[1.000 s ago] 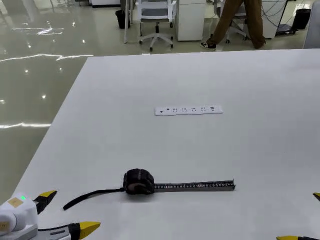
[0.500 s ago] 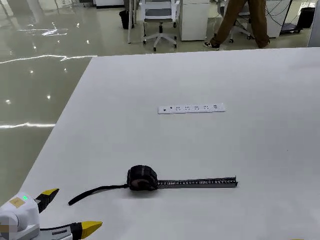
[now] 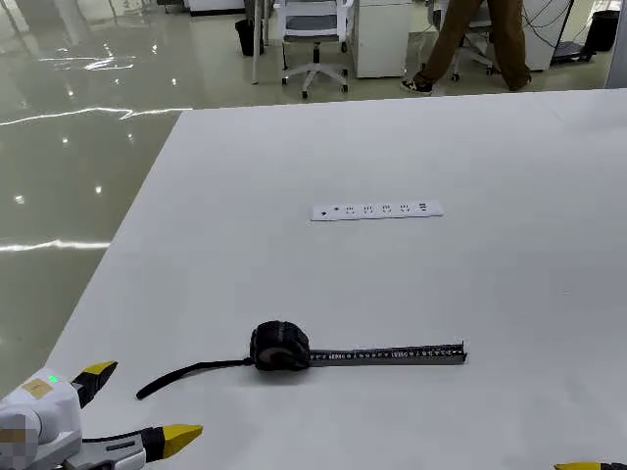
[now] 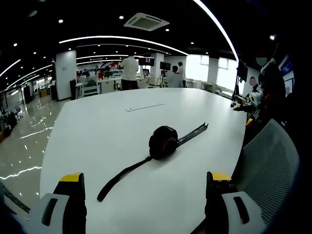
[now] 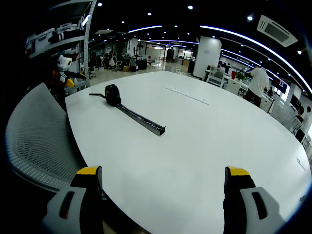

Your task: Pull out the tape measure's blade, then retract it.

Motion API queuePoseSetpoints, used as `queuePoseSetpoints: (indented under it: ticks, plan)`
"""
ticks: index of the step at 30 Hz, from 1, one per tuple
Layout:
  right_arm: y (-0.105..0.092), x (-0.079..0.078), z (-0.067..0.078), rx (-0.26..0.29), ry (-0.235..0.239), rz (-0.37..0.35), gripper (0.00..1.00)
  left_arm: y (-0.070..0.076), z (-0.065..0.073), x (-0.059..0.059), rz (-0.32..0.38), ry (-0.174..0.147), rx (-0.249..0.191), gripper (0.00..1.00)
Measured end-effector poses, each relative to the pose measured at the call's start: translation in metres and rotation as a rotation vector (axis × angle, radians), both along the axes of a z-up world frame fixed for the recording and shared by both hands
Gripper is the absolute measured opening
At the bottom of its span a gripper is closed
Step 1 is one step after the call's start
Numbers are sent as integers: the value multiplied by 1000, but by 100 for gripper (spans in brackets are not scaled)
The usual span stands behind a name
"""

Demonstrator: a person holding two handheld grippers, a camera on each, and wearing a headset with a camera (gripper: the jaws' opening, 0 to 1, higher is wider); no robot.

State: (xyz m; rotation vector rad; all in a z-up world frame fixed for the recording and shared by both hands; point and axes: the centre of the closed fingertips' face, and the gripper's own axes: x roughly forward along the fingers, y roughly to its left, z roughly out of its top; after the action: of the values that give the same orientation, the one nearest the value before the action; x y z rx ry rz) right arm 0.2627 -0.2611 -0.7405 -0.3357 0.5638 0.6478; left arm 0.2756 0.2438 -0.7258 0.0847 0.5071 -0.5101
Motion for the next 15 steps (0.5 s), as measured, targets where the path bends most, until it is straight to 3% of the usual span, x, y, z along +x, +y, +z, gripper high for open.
queuePoseSetpoints:
  ticks: [7,15]
  plan:
    - [-2,2,2,-3,-10,1,100,-1,-2,0,2,13,1,100]
    - [-3,0,3,-13,-17,15,100,-3,-1,-1,-6,2,10,100]
